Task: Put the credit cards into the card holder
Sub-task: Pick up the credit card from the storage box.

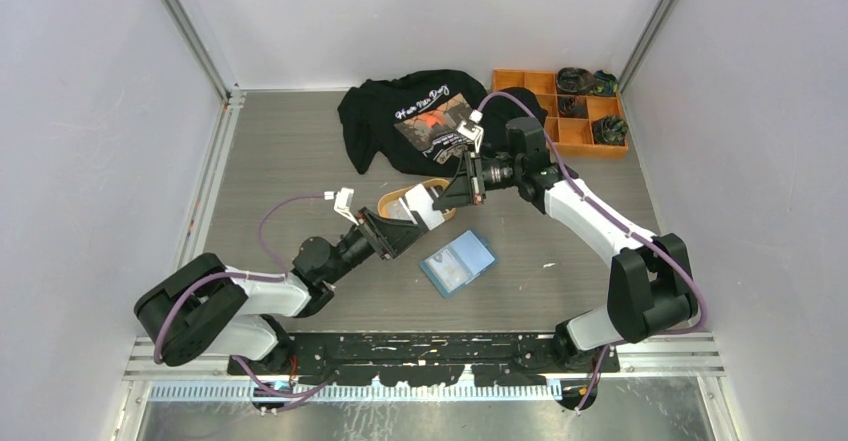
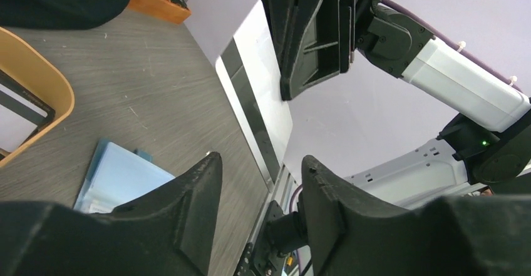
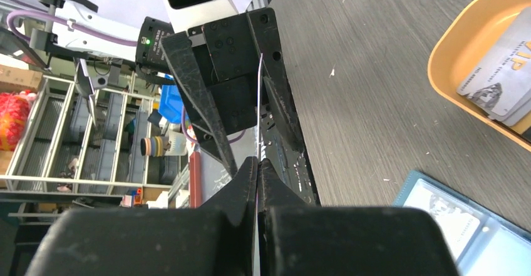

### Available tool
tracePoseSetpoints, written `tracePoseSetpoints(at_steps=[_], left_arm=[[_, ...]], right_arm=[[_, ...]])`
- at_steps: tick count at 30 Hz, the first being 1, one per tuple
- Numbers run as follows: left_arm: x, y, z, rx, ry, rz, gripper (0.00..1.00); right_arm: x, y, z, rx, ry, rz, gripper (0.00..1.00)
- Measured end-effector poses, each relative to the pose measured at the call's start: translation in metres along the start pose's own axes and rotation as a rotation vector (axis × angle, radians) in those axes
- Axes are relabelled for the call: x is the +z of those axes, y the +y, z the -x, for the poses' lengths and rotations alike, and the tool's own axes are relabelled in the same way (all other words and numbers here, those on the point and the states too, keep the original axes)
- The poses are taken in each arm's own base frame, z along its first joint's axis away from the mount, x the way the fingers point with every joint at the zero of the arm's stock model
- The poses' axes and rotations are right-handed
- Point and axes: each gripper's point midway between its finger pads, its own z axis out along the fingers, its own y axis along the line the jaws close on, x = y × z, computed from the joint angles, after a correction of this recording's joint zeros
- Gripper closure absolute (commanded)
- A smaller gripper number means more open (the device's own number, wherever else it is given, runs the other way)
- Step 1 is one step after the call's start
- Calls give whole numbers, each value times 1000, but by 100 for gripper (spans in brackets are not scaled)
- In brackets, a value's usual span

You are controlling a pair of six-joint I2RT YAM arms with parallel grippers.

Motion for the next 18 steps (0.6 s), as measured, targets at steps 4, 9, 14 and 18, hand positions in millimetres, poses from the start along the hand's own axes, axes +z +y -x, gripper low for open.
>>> tracePoseSetpoints(at_steps=[4,9,14,18], left_arm=[[1,1,2,8,-13,6,76],[0,-6,7,41,-28,-15,100],[-7,-9,3,123,-4,-41,100],[-14,-16,-6,192,64,-78,100]], right_arm=[[4,3,-4,-15,19,15,99],[6,1,-13,-59,46,16,55],[-2,0,-25,-171,110,-47,25],[-12,13,-37,-280,132,-51,24]])
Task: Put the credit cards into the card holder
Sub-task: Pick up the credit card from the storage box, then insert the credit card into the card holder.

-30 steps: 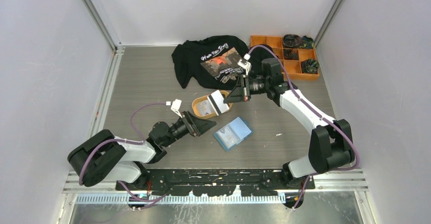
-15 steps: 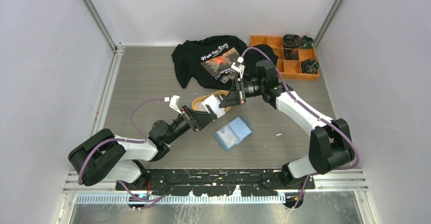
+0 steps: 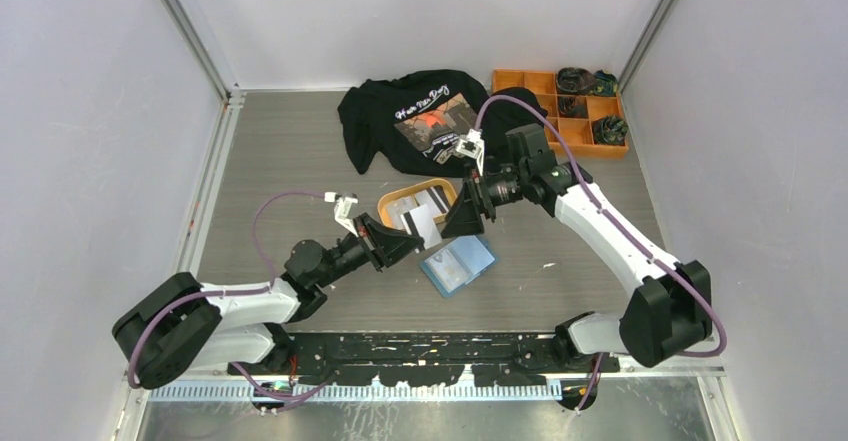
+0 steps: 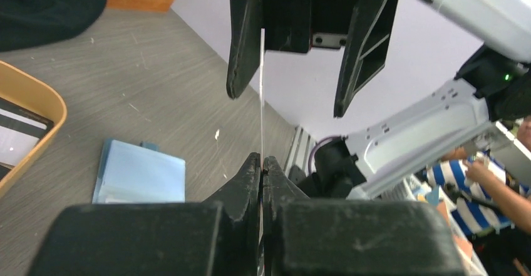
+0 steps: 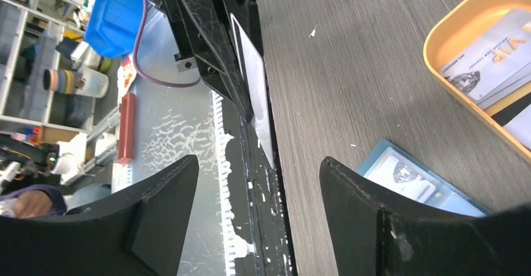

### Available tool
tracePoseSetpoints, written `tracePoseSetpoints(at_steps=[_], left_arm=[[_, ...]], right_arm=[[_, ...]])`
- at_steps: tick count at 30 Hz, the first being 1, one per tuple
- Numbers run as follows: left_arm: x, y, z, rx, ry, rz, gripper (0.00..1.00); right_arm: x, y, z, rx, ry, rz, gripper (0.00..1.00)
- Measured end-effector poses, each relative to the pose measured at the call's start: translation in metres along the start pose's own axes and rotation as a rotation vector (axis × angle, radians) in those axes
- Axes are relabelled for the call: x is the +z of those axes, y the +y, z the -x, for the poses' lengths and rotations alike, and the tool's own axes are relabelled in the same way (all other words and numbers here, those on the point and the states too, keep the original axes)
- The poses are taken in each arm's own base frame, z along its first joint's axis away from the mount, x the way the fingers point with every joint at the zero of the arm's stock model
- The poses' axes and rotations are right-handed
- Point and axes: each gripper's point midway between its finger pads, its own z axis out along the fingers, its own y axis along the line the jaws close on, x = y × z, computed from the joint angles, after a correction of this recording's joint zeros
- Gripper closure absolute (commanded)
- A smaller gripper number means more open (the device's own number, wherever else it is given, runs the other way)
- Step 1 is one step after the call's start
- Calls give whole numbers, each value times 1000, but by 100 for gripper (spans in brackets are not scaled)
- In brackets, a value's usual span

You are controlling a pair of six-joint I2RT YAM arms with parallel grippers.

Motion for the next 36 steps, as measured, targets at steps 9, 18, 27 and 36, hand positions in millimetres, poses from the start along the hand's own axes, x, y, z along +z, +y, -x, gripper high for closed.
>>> tracePoseSetpoints(at_steps=[9,18,27,36], left_arm=[[-6,-6,-27,29,162,-45,100],[3,-4,-48,-1,246,-73,100],[5,-9,-48,-15,235,-111,100],[7,-11,-44,-12,213,-117,63]], right_arm=[[6,12,-18,-86,40,34,37],[16,12,-25,-96,53,45,65],[16,12,-23,-90,46,47,78],[9,14,-19,-54,33,58,99]])
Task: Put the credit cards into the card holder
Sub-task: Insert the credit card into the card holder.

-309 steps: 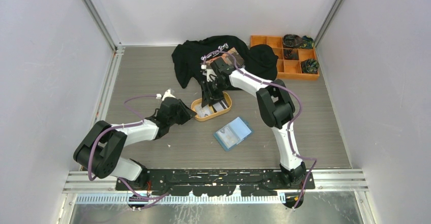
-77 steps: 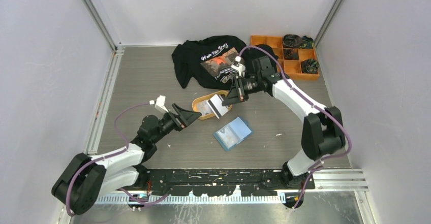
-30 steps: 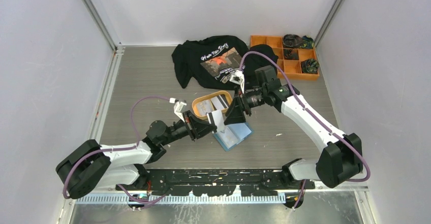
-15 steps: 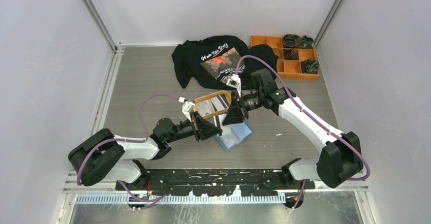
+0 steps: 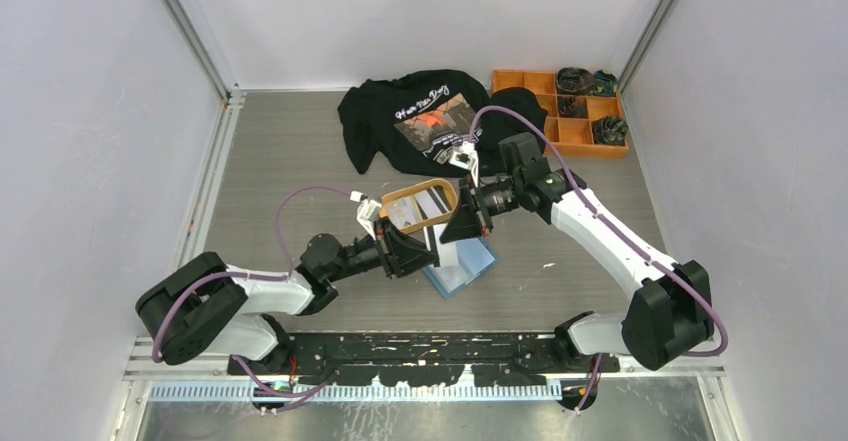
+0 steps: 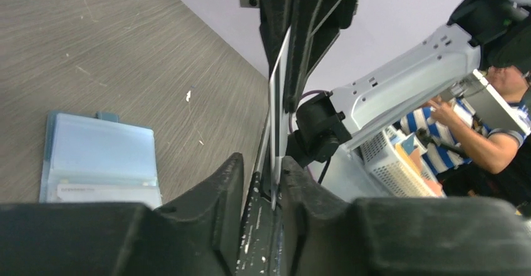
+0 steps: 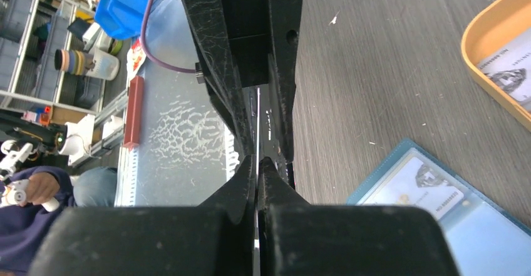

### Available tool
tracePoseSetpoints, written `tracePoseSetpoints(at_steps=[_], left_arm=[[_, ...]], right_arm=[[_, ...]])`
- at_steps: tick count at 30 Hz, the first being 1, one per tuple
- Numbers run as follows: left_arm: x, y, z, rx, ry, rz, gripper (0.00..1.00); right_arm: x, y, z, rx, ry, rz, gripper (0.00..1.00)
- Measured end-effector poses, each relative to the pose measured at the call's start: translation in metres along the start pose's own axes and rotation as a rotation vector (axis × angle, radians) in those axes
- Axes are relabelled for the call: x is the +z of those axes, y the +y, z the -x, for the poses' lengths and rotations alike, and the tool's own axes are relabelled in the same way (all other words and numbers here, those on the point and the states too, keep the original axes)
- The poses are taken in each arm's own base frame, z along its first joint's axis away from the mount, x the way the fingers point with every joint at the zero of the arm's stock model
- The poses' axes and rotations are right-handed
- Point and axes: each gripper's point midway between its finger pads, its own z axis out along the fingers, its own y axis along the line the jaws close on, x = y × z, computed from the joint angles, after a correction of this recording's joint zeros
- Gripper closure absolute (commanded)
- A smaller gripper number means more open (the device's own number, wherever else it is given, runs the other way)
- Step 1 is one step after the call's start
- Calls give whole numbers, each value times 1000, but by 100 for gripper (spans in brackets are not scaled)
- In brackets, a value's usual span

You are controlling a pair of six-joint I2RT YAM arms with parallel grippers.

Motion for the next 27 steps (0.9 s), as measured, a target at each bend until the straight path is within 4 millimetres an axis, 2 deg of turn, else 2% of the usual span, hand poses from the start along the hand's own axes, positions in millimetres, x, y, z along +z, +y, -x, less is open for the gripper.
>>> tracePoseSetpoints(at_steps=[3,7,10,13,16,21,27], left_arm=[[-3,6,1,-19,-20,39,55],[-17,16,0,-69,-42,134,54],[-26,22,3,-124,-53,226,53],[-40,25,0,-195,-50,336,56],[-52,23,-10,-260,-45,423,60],[-64,35,-44,-352,3,571,58],[-73,73,-97,-378,127,765,57]], right_arm=[[-10,-4,6,14,-18,-26,99],[-28,-20,9,52,-53,-97,99],[-34,-35,6,91,-53,-153,99],[-31,-56,-4,149,-22,-202,99],[-27,-84,-25,241,39,-254,99],[-26,-120,-60,369,164,-324,99],[-35,-136,-76,403,217,-382,99]])
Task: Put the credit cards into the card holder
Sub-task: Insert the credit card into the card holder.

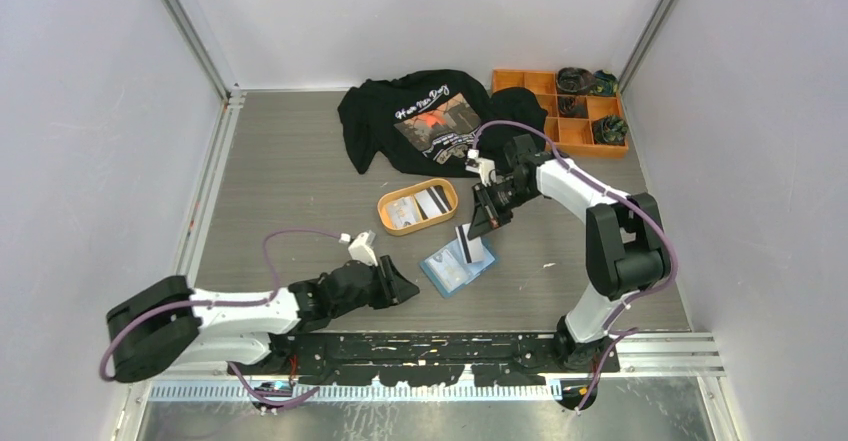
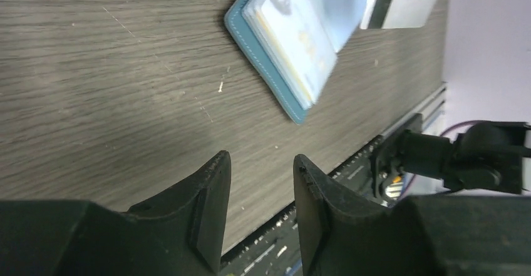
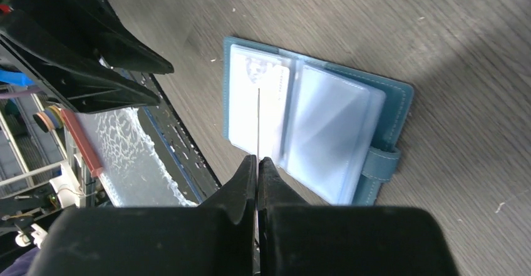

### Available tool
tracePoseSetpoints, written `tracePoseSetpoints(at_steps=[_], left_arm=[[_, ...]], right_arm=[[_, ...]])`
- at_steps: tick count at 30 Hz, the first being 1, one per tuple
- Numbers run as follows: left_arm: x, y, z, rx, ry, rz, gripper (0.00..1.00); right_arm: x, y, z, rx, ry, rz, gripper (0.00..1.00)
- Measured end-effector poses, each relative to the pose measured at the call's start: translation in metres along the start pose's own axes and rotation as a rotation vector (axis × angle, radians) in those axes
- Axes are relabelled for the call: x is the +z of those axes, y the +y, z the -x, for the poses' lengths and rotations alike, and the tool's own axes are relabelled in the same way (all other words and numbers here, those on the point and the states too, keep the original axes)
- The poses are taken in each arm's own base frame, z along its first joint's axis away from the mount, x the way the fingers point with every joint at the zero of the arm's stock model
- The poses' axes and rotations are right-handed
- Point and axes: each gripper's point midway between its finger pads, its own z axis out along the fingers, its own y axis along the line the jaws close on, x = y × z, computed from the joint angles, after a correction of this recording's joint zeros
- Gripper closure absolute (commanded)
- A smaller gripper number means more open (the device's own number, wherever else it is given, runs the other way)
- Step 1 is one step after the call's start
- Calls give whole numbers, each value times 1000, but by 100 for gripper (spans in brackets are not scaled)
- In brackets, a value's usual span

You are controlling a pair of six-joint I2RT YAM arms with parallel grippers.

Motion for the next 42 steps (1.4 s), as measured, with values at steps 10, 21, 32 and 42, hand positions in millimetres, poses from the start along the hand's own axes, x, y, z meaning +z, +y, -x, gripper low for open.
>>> tracePoseSetpoints(at_steps=[10,21,32,42], left_arm=[[36,2,-2,-40,-19,70,52],[52,1,5,-160,-65,137,52],[63,3,10,-219,-95,186,55],[63,9,14,-190,-109,251,60]], right_arm=[[18,-23,-11,76,70,-2,99],[26,-25,-14,98,85,28,99],[35,-16,-17,121,109,70,99],[36,-22,-9,172,74,35,99]])
